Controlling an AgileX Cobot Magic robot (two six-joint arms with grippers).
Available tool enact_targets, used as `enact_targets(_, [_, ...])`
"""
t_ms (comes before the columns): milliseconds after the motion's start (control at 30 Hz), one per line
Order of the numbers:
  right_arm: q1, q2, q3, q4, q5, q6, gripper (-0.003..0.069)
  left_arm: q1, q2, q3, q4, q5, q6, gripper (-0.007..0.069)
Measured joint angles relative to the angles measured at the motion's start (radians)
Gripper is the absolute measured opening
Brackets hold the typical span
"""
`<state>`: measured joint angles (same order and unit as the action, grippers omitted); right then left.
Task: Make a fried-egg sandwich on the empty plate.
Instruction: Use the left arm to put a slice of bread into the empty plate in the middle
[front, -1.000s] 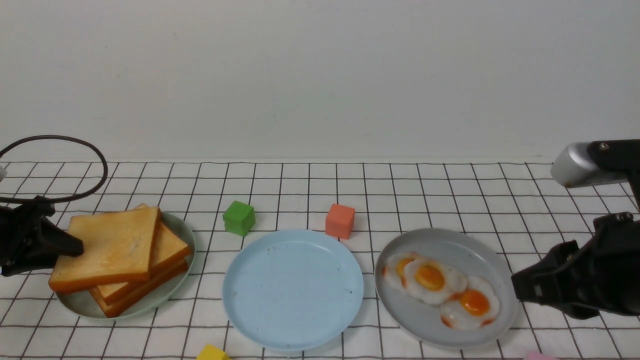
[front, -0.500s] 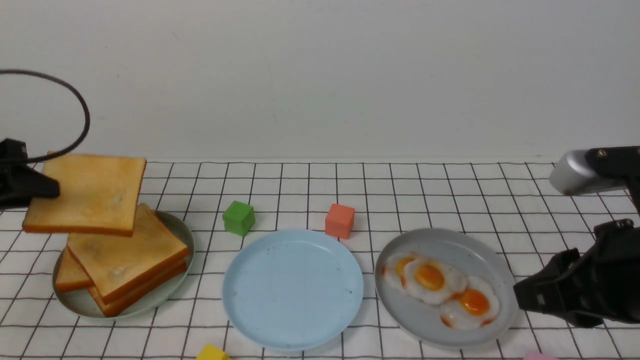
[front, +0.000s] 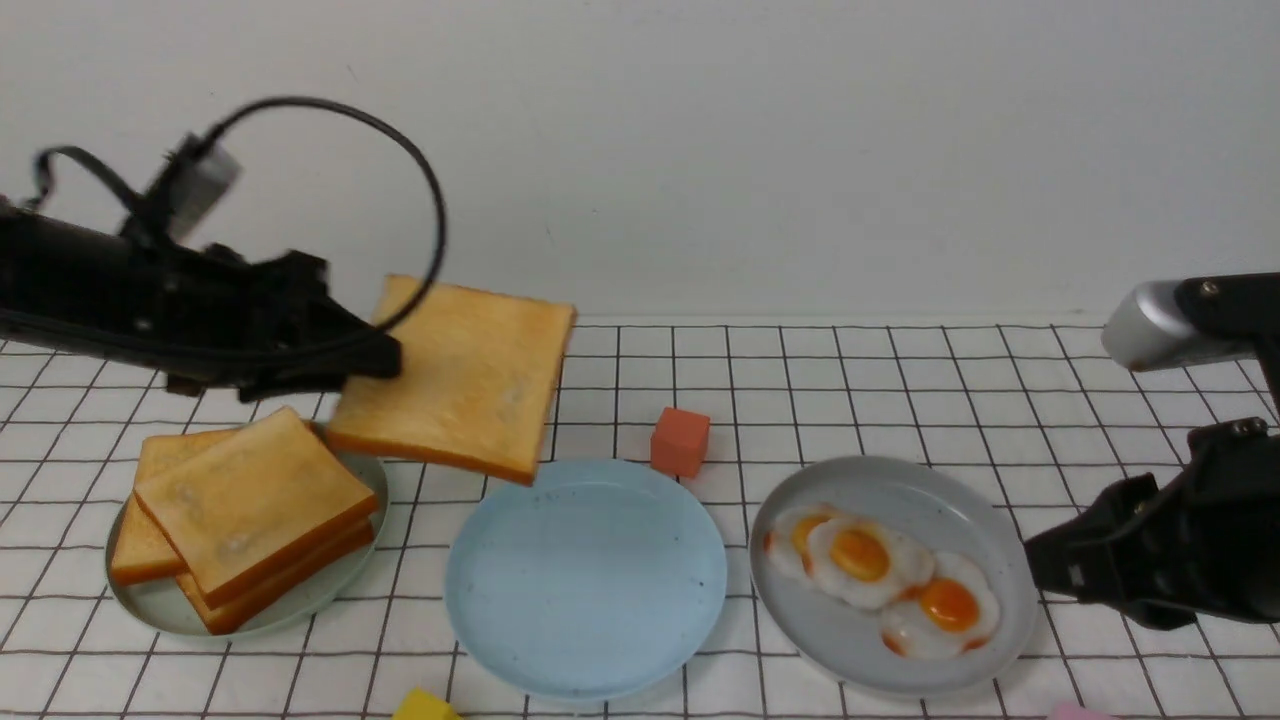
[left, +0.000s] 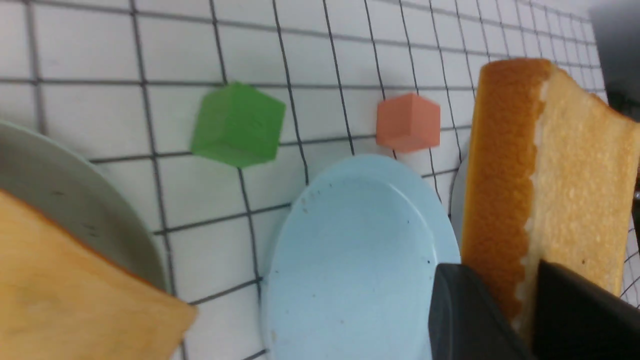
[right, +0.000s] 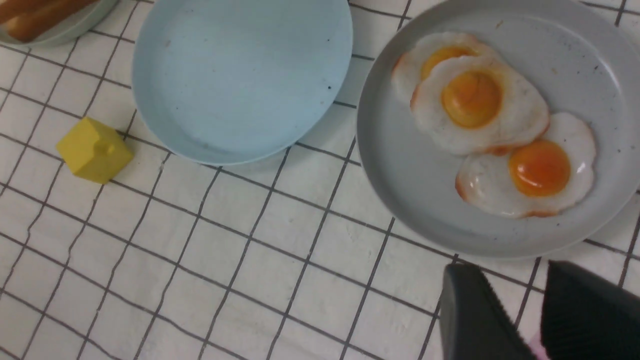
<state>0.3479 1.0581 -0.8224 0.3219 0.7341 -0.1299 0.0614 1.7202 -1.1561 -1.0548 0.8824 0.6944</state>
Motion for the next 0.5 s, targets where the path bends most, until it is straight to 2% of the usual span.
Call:
enact_targets(133, [0.0, 0.0, 0.0, -0.038, -0.01, 0.0, 0.0241, -0.136, 0.073, 0.026, -0.01, -0.097, -0.021, 0.0176])
enact_targets(267, [0.0, 0.0, 0.0, -0.069, -0.011, 0.0, 0.0241, -0.215, 0.138, 0.03, -0.024, -0.17, -0.024, 0.0174])
enact_targets(500, [0.0, 0.0, 0.0, -0.075, -0.011, 0.0, 0.0241, -0.232, 0.172, 0.031, -0.026, -0.233, -0.024, 0.0174])
